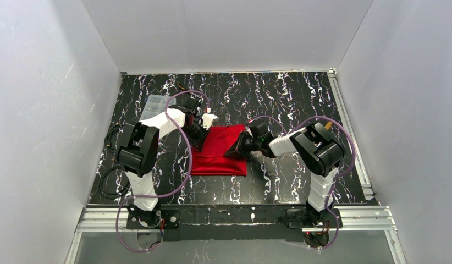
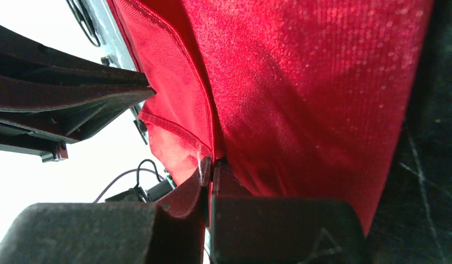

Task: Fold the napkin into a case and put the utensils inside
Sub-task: Fold the top corner of the square-folded napkin at the center of the board.

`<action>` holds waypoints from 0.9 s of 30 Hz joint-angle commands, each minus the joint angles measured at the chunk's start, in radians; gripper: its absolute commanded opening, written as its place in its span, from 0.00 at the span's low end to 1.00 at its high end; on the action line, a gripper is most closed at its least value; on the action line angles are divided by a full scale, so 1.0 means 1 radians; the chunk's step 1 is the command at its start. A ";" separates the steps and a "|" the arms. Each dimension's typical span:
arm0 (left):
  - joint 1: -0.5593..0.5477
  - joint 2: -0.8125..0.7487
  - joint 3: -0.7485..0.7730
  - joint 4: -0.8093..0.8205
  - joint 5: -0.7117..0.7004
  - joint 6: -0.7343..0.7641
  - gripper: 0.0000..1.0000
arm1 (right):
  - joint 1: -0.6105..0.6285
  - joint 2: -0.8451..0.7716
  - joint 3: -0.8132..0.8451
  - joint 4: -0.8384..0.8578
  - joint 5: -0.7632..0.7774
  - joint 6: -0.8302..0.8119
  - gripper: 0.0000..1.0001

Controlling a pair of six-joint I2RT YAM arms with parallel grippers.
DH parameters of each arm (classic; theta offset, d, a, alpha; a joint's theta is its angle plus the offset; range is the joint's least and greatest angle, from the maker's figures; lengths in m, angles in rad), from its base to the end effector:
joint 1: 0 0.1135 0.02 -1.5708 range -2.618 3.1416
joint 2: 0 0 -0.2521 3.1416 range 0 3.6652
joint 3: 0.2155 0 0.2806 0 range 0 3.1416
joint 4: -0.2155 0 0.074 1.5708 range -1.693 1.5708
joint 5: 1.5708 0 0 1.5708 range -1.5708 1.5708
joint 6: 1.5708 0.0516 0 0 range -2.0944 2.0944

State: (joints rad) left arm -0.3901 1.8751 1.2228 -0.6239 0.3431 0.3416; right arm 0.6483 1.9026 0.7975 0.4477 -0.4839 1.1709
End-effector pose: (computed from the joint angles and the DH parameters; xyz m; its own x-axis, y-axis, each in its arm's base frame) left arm 0.3498 -0.1626 0.1180 -0.6837 0.6222 -0.3814 0.7190 0.6637 -0.2061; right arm 0.2833 0.2447 0.0607 -0.9524 0.3015 -0.0463 0.1263 0.5280 0.8398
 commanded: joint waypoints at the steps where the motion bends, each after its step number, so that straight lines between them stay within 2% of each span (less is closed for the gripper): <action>1: -0.003 -0.028 -0.024 -0.032 -0.013 0.012 0.10 | -0.001 -0.035 -0.011 0.001 0.035 0.009 0.01; 3: -0.004 -0.034 -0.011 -0.039 -0.014 0.002 0.11 | 0.000 -0.056 -0.007 -0.007 0.034 0.003 0.01; 12: 0.024 -0.091 0.106 -0.097 -0.039 -0.047 0.26 | 0.008 -0.209 -0.003 -0.140 0.036 -0.056 0.01; 27: 0.032 -0.119 0.085 -0.112 -0.002 -0.038 0.25 | 0.012 -0.352 0.010 -0.439 0.069 -0.203 0.01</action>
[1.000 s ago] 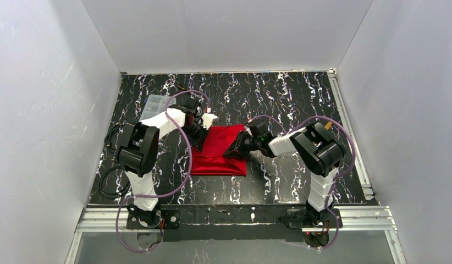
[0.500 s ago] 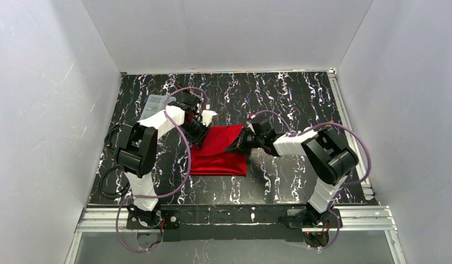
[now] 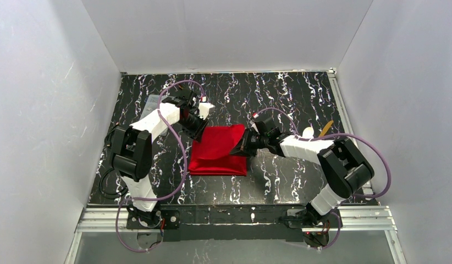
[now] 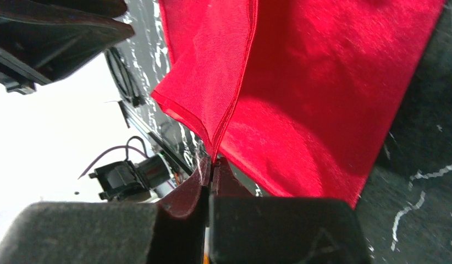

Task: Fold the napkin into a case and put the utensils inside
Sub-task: Fold the top corner of the square-folded napkin at the center of the board.

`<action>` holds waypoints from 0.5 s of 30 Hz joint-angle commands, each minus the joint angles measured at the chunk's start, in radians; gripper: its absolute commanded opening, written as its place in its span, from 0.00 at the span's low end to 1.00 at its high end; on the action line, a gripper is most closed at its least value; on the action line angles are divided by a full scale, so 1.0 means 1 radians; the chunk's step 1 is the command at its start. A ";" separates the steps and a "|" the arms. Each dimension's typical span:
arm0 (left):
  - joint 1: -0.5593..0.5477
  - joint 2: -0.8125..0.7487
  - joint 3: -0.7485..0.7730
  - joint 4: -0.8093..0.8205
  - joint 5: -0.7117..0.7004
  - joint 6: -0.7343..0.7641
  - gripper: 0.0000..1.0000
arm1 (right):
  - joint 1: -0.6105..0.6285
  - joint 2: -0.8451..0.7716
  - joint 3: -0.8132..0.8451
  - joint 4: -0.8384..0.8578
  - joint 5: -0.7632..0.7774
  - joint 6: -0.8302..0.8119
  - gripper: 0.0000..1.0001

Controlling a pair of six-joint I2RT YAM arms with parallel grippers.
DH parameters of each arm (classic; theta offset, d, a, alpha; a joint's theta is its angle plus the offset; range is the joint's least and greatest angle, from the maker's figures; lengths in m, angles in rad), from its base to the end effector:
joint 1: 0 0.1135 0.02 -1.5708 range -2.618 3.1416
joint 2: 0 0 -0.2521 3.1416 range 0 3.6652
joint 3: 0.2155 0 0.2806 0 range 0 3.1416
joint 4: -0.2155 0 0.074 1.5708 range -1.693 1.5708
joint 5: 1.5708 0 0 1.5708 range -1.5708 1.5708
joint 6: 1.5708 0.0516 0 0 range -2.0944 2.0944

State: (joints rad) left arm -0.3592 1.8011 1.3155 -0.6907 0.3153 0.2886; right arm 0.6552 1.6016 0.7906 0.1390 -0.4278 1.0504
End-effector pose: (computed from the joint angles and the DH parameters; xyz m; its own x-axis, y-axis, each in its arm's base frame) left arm 0.3644 -0.1539 0.1705 -0.7016 0.5525 -0.4499 0.6733 0.7207 -0.1651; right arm 0.2682 0.2331 0.1328 -0.9498 0.2657 -0.1650 0.0246 0.5895 0.8074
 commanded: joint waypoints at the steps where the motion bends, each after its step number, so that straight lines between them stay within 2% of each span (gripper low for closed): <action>1: 0.001 -0.048 -0.007 -0.054 0.033 0.018 0.25 | 0.004 -0.057 0.017 -0.165 0.015 -0.099 0.01; 15: -0.001 -0.128 -0.062 -0.152 0.141 0.079 0.23 | 0.004 -0.065 -0.012 -0.291 0.009 -0.182 0.01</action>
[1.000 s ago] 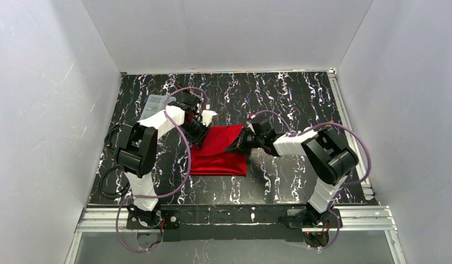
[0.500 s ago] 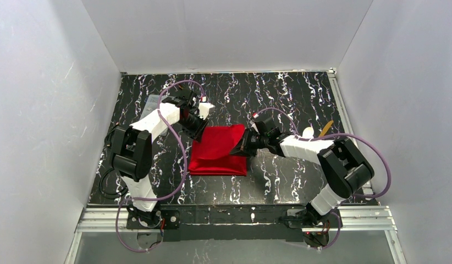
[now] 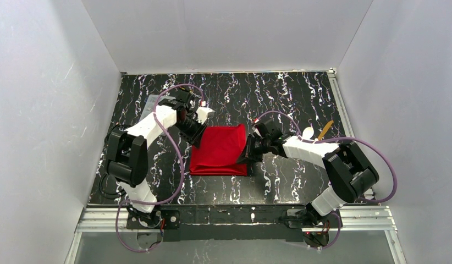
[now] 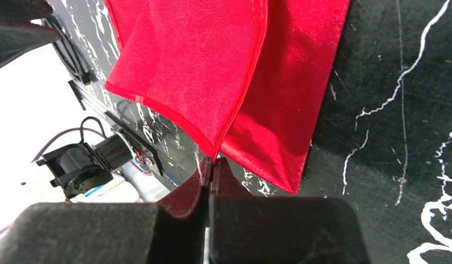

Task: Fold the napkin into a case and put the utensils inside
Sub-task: Fold the top corner of the square-folded napkin at the center of the board.

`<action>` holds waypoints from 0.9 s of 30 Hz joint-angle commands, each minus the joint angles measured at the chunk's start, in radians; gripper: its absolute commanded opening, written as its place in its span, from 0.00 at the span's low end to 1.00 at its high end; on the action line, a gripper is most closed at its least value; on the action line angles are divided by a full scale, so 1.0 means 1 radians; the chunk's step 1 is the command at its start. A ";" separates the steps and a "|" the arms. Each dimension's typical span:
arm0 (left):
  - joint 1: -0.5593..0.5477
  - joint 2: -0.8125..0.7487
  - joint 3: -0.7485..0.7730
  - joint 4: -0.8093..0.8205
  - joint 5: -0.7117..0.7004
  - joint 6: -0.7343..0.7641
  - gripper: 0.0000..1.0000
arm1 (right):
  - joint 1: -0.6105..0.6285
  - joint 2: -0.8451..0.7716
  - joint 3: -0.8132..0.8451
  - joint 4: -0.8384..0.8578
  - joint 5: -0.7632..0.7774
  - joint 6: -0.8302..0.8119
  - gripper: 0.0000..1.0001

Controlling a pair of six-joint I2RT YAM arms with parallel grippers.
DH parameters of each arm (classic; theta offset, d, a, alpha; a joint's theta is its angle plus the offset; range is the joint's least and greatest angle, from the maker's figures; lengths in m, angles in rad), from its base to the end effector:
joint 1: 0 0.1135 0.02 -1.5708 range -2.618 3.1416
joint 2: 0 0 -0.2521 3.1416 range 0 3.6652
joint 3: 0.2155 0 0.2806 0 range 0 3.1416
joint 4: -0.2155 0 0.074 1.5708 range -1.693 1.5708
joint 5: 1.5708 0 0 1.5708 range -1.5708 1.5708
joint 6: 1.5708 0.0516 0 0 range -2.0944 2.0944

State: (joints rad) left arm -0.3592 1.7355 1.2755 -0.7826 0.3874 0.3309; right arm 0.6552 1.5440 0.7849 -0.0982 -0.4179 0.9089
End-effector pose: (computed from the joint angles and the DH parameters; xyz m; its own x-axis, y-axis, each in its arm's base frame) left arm 0.3422 -0.1493 0.1790 -0.6953 0.5824 -0.4210 0.7036 0.6712 -0.2335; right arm 0.2510 0.2193 0.1288 -0.9739 0.1609 -0.1602 0.0012 0.7093 0.7049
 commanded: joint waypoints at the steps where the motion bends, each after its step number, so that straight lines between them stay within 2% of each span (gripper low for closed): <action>1: -0.001 -0.065 -0.026 -0.068 0.083 0.048 0.23 | 0.005 -0.004 -0.009 -0.055 -0.003 -0.041 0.01; 9: -0.038 -0.102 -0.083 -0.102 0.118 0.164 0.21 | 0.005 0.041 -0.026 -0.076 -0.009 -0.069 0.01; 21: -0.086 -0.123 -0.192 -0.047 0.020 0.243 0.20 | 0.009 0.062 -0.028 -0.086 0.002 -0.090 0.04; 24: -0.100 -0.125 -0.218 -0.013 -0.006 0.249 0.19 | 0.008 0.061 -0.041 -0.086 0.004 -0.092 0.13; 27: -0.109 -0.129 -0.225 0.002 -0.020 0.244 0.19 | 0.010 0.068 -0.048 -0.084 0.001 -0.097 0.32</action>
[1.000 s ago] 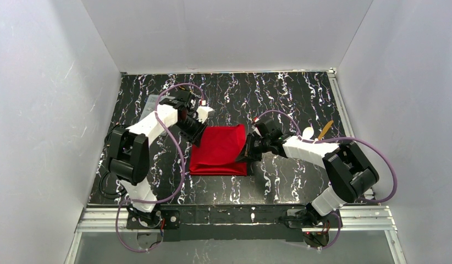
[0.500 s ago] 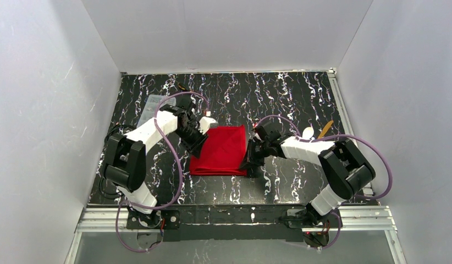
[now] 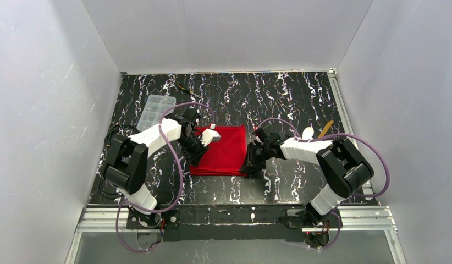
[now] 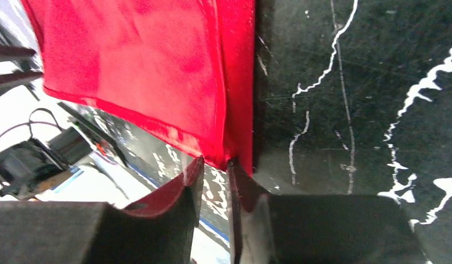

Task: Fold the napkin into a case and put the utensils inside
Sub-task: Fold the top corner of the square-folded napkin at the center of the board.

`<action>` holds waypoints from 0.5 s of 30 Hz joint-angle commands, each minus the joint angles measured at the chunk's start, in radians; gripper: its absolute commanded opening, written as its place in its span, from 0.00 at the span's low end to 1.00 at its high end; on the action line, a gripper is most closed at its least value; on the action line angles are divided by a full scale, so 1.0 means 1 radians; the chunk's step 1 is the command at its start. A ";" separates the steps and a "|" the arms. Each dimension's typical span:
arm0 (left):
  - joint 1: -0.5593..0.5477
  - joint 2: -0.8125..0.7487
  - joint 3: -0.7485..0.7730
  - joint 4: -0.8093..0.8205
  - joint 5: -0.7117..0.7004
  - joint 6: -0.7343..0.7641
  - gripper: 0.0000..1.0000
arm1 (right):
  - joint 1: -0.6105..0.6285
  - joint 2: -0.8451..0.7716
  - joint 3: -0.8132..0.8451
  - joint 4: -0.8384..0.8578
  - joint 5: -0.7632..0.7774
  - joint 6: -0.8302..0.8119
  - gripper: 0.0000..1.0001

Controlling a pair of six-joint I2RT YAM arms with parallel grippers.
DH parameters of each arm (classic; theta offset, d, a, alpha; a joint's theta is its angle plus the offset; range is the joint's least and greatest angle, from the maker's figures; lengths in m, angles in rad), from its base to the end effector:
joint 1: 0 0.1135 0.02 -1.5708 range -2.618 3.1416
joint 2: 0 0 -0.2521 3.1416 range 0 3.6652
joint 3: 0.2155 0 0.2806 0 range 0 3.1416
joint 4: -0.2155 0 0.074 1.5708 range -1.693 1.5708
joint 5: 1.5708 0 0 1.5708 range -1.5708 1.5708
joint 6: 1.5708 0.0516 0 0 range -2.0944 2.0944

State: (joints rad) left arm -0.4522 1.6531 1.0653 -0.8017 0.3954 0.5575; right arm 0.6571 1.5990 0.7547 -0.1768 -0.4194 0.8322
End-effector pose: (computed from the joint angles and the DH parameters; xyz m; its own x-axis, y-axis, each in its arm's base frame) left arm 0.2828 -0.1595 0.1431 -0.5044 0.7878 -0.3535 0.8633 0.4512 -0.2261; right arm 0.2384 0.2105 0.0972 -0.9916 0.0880 -0.0950 0.0102 0.7845 0.6201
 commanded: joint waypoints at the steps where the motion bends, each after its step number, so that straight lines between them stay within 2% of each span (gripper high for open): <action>1: -0.017 -0.049 -0.013 0.022 -0.031 0.013 0.19 | 0.007 0.019 -0.018 -0.005 -0.003 -0.024 0.38; 5: -0.016 -0.072 0.017 0.015 -0.053 0.006 0.19 | 0.009 0.047 -0.007 -0.003 -0.034 -0.034 0.50; 9: -0.016 -0.110 0.076 -0.055 -0.058 0.025 0.19 | -0.001 -0.004 0.064 -0.131 -0.015 -0.092 0.53; 12: -0.017 -0.133 0.133 -0.102 -0.058 0.039 0.19 | -0.035 -0.068 0.132 -0.249 -0.025 -0.137 0.50; 15: -0.017 -0.146 0.176 -0.123 -0.035 0.029 0.19 | -0.076 -0.113 0.209 -0.326 -0.063 -0.174 0.40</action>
State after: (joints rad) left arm -0.4679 1.5616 1.1740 -0.8505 0.3367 0.5758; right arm 0.6300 1.5803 0.8471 -0.3565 -0.4522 0.7326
